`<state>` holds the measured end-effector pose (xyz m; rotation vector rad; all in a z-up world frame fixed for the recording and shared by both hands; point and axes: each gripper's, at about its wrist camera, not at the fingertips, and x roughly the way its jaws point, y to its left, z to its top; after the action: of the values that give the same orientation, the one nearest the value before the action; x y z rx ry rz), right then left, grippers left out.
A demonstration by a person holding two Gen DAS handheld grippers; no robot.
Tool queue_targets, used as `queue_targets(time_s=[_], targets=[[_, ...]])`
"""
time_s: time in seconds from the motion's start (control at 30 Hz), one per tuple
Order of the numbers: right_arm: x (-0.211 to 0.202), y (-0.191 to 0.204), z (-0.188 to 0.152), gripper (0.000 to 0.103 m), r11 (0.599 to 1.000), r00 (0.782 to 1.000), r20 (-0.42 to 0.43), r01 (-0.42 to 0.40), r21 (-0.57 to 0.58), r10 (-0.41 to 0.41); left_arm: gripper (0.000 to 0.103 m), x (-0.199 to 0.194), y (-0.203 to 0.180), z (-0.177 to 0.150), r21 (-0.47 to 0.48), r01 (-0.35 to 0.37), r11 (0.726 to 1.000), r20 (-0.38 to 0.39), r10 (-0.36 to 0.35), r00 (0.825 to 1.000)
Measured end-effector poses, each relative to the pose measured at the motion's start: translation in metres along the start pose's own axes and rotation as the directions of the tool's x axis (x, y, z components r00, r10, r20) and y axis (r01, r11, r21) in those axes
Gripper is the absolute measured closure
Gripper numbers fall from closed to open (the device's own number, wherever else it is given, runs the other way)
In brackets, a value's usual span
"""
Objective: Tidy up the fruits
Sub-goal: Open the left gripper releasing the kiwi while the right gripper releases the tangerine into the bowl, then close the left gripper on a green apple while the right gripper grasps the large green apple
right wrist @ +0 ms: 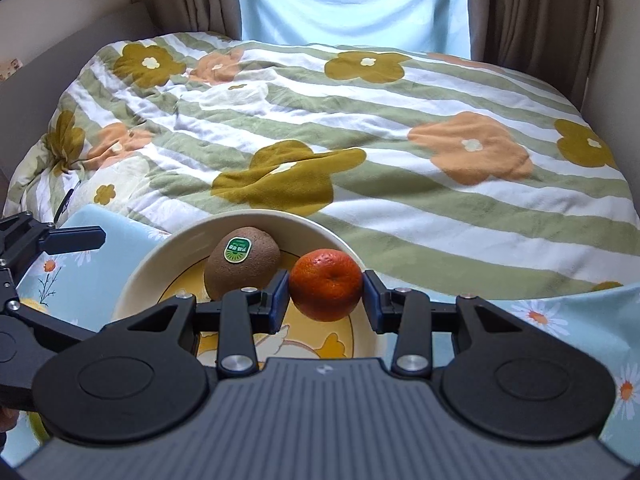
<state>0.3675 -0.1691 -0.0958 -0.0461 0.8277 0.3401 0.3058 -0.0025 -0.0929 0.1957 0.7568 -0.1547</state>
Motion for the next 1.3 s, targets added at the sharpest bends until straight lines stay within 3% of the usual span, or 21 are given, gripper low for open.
queue_targets(time_s=[0.3, 0.37, 0.43, 0.5, 0.97, 1.3], targets=[[0.024, 0.006, -0.004, 0.047, 0.999, 0.999, -0.038, -0.015, -0.039, 0.014, 0.007, -0.012, 0.007, -0.015, -0.025, -0.028, 0.999, -0.009, 0.028, 1.000], [0.022, 0.008, -0.003, 0.033, 0.999, 0.999, -0.025, -0.026, -0.047, 0.025, 0.007, -0.014, 0.006, -0.015, -0.028, -0.030, 0.999, -0.007, 0.030, 1.000], [0.017, 0.010, -0.002, 0.011, 0.998, 0.999, -0.010, -0.032, -0.062, 0.031, 0.007, -0.018, 0.005, -0.015, -0.029, -0.035, 0.999, 0.000, 0.035, 0.999], [0.008, 0.012, -0.002, 0.000, 0.998, 1.000, 0.016, -0.007, -0.070, 0.008, 0.007, -0.023, 0.005, -0.015, -0.035, -0.036, 0.999, 0.004, 0.036, 0.999], [-0.080, 0.016, -0.014, 0.000, 0.998, 0.993, 0.107, 0.054, 0.015, -0.056, 0.007, -0.102, 0.015, -0.018, -0.064, -0.034, 0.997, 0.116, 0.041, 0.992], [-0.167, 0.050, -0.051, 0.000, 0.994, 0.979, 0.176, 0.095, 0.054, -0.103, 0.007, -0.171, 0.017, -0.044, -0.071, -0.016, 0.997, 0.195, 0.030, 0.980]])
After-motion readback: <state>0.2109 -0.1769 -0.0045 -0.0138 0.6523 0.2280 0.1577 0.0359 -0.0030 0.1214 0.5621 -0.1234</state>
